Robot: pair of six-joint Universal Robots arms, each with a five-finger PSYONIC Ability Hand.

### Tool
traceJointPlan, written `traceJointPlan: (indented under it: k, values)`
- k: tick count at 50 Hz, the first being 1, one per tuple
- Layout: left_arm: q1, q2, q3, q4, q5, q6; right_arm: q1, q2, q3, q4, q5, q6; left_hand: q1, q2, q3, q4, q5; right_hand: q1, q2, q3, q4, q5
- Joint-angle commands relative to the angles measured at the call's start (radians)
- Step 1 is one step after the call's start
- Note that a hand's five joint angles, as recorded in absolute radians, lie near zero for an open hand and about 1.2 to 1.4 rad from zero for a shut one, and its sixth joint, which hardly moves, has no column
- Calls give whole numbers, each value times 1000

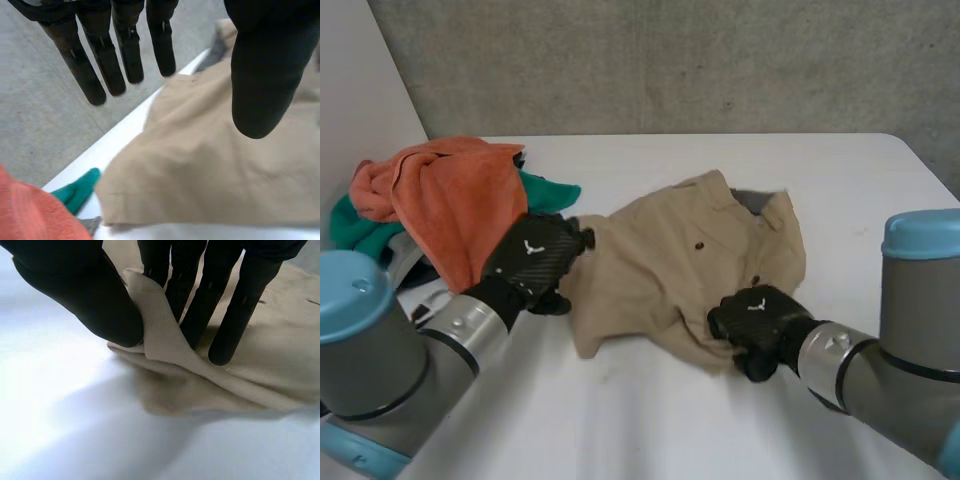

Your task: Fold the laundry.

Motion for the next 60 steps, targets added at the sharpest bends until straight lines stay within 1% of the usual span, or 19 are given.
traceJointPlan:
  k: [1, 2, 3, 4, 10, 14, 17, 21, 25, 33, 39, 40, 44, 49, 53, 54, 56, 58, 60]
  values:
    - [38, 65, 17, -77, -19, -18, 55, -144, 4, 238, -142, -15, -107, -122, -130, -121, -118, 49, -1, -9, -17, -10]
    - [43, 71, 15, -91, -26, -23, 56, -153, 2, 236, -151, -14, -139, -154, -163, -153, -150, -227, -276, -284, -292, -285]
    - [44, 73, 17, -100, -33, -24, 52, -167, -4, 228, -148, -11, -143, -157, -166, -156, -154, -848, -898, -906, -914, -907]
    - [46, 76, 15, -109, -39, -27, 47, -173, -7, 222, -145, -9, -146, -160, -169, -159, -156, -957, -1007, -1015, -1023, -1016]
    - [50, 104, 17, -180, -106, -60, -5, -229, -94, 149, -53, 31, -149, -163, -172, -162, -159, -957, -1007, -1015, -1023, -1016]
    - [52, 104, 31, -197, -143, -81, -46, -242, -178, 136, -21, 22, -154, -169, -177, -168, -165, -957, -1007, -1015, -1023, -1016]
    - [53, 101, 54, -200, -160, -86, -60, -224, -232, 135, -22, 0, -160, -175, -183, -174, -171, -957, -1007, -1015, -1023, -1016]
    - [52, 98, 84, -206, -168, -90, -60, -142, -346, 132, -25, -40, -160, -175, -183, -174, -171, -957, -1007, -1015, -1023, -1016]
    - [43, 98, 110, -209, -171, -104, -25, -6, -474, 68, -24, -73, -160, -175, -183, -174, -171, -957, -1007, -1015, -1023, -1016]
    - [18, 91, 133, -206, -178, -113, 32, 368, -740, -213, 7, -100, -160, -175, -183, -174, -171, -937, -986, -994, -1003, -996]
    - [20, 96, 127, -207, -177, -118, 36, 617, -933, -287, 18, -73, -160, -175, -183, -174, -171, -934, -983, -991, -1000, -993]
    - [21, 96, 126, -207, -177, -121, 33, 693, -1008, -289, 18, -69, -160, -175, -183, -174, -171, -919, -969, -977, -985, -978]
    - [32, 104, 118, -211, -174, -124, 24, 857, -1192, -264, 38, -78, -160, -175, -183, -174, -171, -875, -925, -933, -941, -934]
    - [52, 114, 98, -209, -169, -124, 9, 988, -1379, -200, 47, -104, -160, -175, -183, -174, -171, -744, -793, -801, -810, -802]
    - [72, 119, 89, -207, -157, -121, 6, 998, -1406, -190, 21, -104, -160, -175, -183, -174, -171, -356, -406, -414, -422, -415]
    - [81, 117, 92, -206, -149, -124, 9, 998, -1400, -193, 13, -106, -160, -175, -183, -174, -171, -155, -204, -213, -221, -214]
    - [92, 117, 95, -207, -140, -126, 10, 993, -1391, -193, 12, -107, -154, -169, -178, -168, -165, -7, -56, -64, -73, -66]
    - [101, 119, 98, -207, -129, -126, 7, 984, -1374, -193, 7, -107, -154, -169, -178, -168, -165, 263, 213, 205, 197, 204]
    - [109, 121, 95, -207, -126, -126, 6, 984, -1371, -195, 9, -109, -154, -169, -178, -168, -165, 264, 215, 207, 198, 206]
